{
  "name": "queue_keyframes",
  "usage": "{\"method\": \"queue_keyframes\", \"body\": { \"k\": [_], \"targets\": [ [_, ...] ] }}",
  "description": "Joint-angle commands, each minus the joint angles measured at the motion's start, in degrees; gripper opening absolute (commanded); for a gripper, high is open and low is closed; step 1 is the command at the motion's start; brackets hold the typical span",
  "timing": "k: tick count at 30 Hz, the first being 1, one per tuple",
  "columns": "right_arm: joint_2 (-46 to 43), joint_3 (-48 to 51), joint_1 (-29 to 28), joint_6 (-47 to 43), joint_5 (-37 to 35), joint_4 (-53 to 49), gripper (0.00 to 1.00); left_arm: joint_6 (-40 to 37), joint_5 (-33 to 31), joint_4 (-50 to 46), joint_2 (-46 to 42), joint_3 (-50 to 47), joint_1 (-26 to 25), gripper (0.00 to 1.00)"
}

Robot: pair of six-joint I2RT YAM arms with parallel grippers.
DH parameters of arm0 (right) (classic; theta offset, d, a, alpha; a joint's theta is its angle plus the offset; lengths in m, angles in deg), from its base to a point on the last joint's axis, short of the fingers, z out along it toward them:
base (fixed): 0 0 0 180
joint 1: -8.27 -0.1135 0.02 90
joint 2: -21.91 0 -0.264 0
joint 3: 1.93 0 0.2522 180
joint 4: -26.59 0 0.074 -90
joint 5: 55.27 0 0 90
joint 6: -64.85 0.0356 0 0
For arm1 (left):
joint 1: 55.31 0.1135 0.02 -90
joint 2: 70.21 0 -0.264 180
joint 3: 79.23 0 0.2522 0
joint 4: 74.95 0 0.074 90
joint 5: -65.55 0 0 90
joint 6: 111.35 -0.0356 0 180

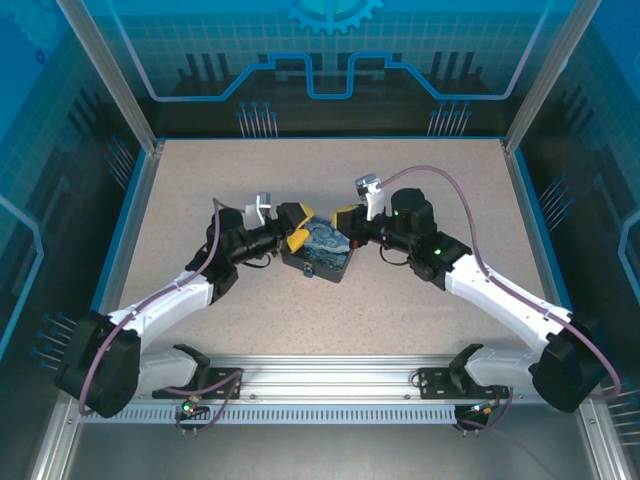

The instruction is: Unlock the padlock with the key

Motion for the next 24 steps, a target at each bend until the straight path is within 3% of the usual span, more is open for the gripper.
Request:
{"method": "queue_keyframes", "body": {
  "k": [1, 6, 10, 24],
  "targets": [
    [2.1, -1.7, 0.3, -0.3, 1.2, 2.4, 0.0, 15.4, -6.9, 5.0, -1.1, -1.3, -1.1, 0.84],
    [5.1, -2.8, 0.0, 0.3, 1.8, 4.2, 0.0, 31.2, -13.3, 6.2, -1.2, -5.0, -2.7, 0.82],
    [7.5, -3.9, -0.8, 0.7, 2.3, 5.7, 0.0, 40.4, -15.3, 8.4, 0.7, -5.9, -3.9, 0.74],
    [12.7, -6.0, -4.0, 1.8, 3.0, 8.7, 0.0, 51.7, -18.1, 19.3, 7.7, -5.0, -6.6, 0.52]
  ]
}}
